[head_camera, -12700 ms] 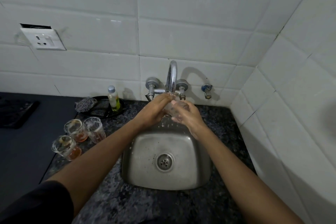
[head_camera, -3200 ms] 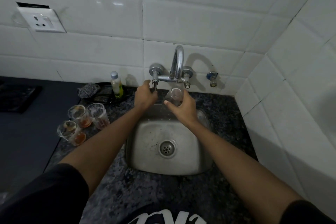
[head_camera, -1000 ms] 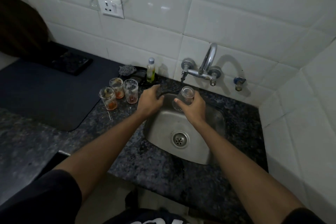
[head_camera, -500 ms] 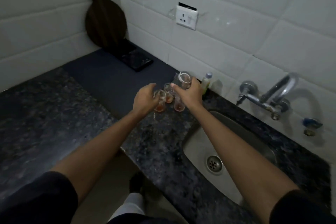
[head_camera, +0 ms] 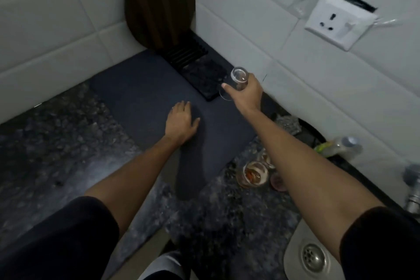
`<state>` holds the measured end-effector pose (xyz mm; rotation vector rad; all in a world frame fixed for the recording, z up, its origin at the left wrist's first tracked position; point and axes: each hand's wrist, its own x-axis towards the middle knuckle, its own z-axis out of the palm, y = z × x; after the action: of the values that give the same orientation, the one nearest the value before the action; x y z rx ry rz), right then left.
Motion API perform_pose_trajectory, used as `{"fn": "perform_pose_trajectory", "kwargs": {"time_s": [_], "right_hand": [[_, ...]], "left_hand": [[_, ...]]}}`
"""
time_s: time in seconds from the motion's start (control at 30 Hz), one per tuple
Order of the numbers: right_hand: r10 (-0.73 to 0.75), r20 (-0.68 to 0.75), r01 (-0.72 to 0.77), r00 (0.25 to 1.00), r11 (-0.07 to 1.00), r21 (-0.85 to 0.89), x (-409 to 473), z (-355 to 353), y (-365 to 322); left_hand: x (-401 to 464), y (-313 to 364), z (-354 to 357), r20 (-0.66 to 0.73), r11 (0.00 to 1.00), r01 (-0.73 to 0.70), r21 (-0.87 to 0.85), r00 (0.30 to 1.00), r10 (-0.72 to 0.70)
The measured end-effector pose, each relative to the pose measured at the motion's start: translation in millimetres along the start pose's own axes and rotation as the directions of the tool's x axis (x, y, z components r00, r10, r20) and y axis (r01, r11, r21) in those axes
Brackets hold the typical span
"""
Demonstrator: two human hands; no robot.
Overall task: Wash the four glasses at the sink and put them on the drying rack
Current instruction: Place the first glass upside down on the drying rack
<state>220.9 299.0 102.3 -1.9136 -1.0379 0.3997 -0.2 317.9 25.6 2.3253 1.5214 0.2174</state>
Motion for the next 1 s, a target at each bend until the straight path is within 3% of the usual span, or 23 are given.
{"fn": "perform_pose_trajectory", "kwargs": {"time_s": [0.23, 1.0], "right_hand": [[0.003, 0.033, -0.003, 0.999, 1.000, 0.021, 80, 62, 1], [-0.035, 0.086, 0.041, 0.996, 0.997, -0.071, 125, 111, 8]], "left_hand": [[72, -29, 14, 0.045, 0.984, 0.010, 0.178, 0.999, -0.018], [91, -26, 25, 0.032, 0.981, 0.018, 0.192, 0.999, -0.025]]}}
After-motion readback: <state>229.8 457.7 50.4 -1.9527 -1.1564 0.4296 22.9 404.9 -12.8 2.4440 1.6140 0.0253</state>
